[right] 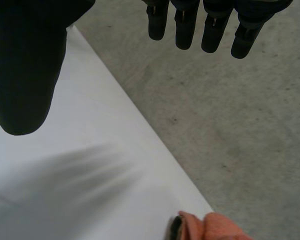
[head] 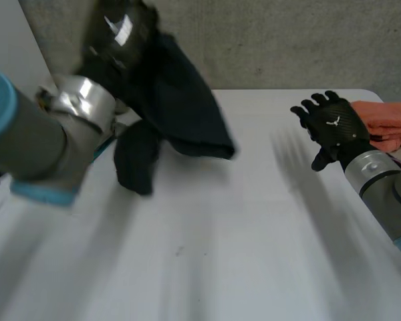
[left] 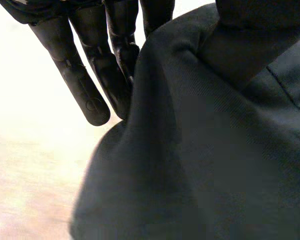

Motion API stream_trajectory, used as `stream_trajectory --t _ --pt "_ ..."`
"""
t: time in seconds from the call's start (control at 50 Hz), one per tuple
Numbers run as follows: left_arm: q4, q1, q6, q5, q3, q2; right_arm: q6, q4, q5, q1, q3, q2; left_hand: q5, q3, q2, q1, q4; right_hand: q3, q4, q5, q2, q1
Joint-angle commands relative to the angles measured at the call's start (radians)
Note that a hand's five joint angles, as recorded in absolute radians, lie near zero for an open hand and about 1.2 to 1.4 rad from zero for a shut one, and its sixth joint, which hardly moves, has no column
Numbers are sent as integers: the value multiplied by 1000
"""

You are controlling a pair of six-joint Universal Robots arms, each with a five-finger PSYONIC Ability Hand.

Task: Fold the laundry.

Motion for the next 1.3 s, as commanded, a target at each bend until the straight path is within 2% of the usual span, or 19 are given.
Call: stream_trajectory --t 0.02,0.06,0.08,0.1,0.12,0.16,0.24,0.36,0.42,0.44,0.54,0.68,0.82,1.02,1.1,1.14,1.18,1.2,1.3 --pt "-103 -195 4 -27 -194 -76 3 29 56 -26 -15 -25 231 201 204 253 196 -35 -34 -44 -36 -50" --pt "-158 -252 1 -50 -208 -110 3 42 55 -34 -18 -25 231 201 204 253 196 -35 -34 -44 -36 -50" --pt "-177 -267 4 -57 -208 -116 3 56 53 -39 -22 -24 36 7 10 58 2 -35 -34 -44 -36 -50" --pt "-195 -278 7 -65 -210 -118 1 63 53 -39 -26 -24 -265 -294 -292 -243 -300 -35 -34 -44 -36 -50" --pt "-227 -289 7 -80 -205 -116 1 71 52 -37 -27 -24 -777 -806 -803 -755 -811 -35 -34 -44 -36 -50" --pt "-251 -289 1 -93 -194 -103 -3 97 52 -34 -33 -24 -902 -931 -929 -880 -937 -35 -34 -44 -36 -50" --pt "-266 -243 2 -126 -173 -5 -6 144 50 -32 -41 -22 -920 -949 -946 -898 -954 -35 -34 -44 -36 -50" --pt "-264 -74 2 -128 -159 69 -8 204 50 -25 -49 -22 -920 -949 -946 -898 -954 -35 -34 -44 -36 -50" --pt "-264 -24 2 -126 -154 69 -5 234 50 -16 -52 -24 -920 -949 -946 -898 -954 -35 -34 -44 -36 -50" --pt "-264 10 1 -125 -153 66 -3 241 50 -11 -53 -27 -920 -949 -946 -898 -954 -35 -34 -44 -36 -50" --pt "-264 75 1 -120 -148 16 1 299 50 40 -88 -31 -917 -946 -943 -895 -951 -35 -34 -44 -36 -50" --pt "-277 96 -4 -128 -95 -135 -11 358 35 181 -200 19 -917 -946 -943 -895 -951 -35 -34 -44 -36 -50" --pt "-277 115 -12 -128 -127 -121 -81 353 21 264 -466 274 -908 -937 -935 -886 -943 -35 -34 -44 -36 -50" --pt "-277 105 -38 -122 -294 37 -357 367 -22 325 -955 702 -917 -946 -943 -895 -951 -35 -34 -44 -36 -50" --pt "-275 107 -39 -122 -346 61 -390 369 -27 325 -1075 817 -920 -949 -946 -898 -954 80 82 72 80 66" --pt "-275 109 -39 -122 -360 63 -394 372 -30 325 -1104 852 -920 -949 -946 -898 -954 244 245 236 244 230" --pt "-275 112 -39 -122 -372 65 -397 373 -31 326 -1107 855 -920 -949 -946 -898 -954 604 605 596 603 589" --pt "-275 113 -39 -123 -375 65 -393 375 -25 328 -1110 846 -920 -949 -946 -898 -954 1181 1182 1172 1180 1166" --pt "-269 107 -39 -122 -371 63 -352 378 7 323 -1043 736 -920 -949 -946 -898 -954 1186 1188 1178 1186 1172"
